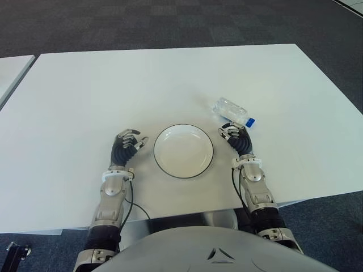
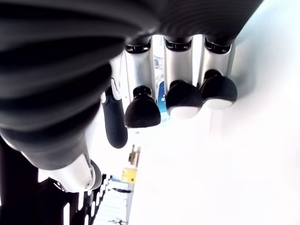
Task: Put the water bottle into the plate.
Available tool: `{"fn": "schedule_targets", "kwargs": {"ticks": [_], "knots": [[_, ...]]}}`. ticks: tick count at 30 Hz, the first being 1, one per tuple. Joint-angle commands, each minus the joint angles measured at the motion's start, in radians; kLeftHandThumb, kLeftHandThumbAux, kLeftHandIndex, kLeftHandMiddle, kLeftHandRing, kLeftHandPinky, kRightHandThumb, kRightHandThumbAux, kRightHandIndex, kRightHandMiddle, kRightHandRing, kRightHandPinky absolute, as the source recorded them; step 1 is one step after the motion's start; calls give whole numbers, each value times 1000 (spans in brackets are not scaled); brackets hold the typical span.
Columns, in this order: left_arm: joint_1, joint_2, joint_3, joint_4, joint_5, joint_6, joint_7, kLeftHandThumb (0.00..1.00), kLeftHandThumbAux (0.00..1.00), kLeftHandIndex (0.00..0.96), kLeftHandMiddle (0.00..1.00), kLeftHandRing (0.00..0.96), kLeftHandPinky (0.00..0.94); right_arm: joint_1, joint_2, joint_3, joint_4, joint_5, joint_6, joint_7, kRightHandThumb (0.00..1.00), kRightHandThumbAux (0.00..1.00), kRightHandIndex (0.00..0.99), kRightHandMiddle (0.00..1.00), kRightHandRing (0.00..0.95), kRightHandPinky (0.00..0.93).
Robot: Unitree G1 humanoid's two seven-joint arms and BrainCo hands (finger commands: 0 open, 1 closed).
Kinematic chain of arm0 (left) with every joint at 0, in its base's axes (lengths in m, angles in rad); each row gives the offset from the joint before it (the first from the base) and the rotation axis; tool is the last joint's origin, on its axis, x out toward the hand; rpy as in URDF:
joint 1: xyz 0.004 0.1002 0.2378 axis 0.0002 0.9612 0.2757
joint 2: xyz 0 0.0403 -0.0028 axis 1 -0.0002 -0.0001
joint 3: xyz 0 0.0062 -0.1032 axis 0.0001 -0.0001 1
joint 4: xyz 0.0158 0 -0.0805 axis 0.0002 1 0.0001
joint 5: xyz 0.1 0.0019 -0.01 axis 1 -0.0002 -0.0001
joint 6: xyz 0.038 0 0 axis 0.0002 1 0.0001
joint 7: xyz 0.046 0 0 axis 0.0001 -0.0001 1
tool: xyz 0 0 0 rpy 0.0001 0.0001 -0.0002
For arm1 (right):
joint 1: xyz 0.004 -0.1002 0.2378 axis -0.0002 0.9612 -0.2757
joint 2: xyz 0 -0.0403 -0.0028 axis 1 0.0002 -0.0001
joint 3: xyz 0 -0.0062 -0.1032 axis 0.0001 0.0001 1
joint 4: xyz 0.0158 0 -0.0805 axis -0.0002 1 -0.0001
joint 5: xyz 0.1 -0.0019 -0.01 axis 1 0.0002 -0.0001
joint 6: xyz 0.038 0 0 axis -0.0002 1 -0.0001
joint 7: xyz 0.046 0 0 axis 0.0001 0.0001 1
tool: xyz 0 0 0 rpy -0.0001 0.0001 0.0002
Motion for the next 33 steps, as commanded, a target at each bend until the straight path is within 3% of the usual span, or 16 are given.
{"fn": "schedule_targets", "kwargs": {"ticks": [1, 13, 23, 33], "knots": [[31, -8, -14, 18, 11, 54, 0, 709, 715, 438, 730, 710, 693, -1, 1, -5, 12, 7, 22, 5, 702, 731, 437, 875, 872, 861], [37, -16, -8, 10, 5, 46, 3, 708, 715, 437, 727, 702, 691, -17, -6, -5, -4, -14, 8, -17, 702, 731, 437, 879, 878, 866], [39, -19, -3, 11, -3, 41, -2, 709, 714, 437, 723, 695, 682, -47, -34, 18, -52, -117, -53, -95, 701, 729, 433, 829, 856, 850], [39, -15, 0, 15, -7, 42, -7, 709, 715, 437, 720, 693, 681, -196, -66, 6, 77, -179, -104, -193, 697, 731, 428, 718, 737, 709]]}}
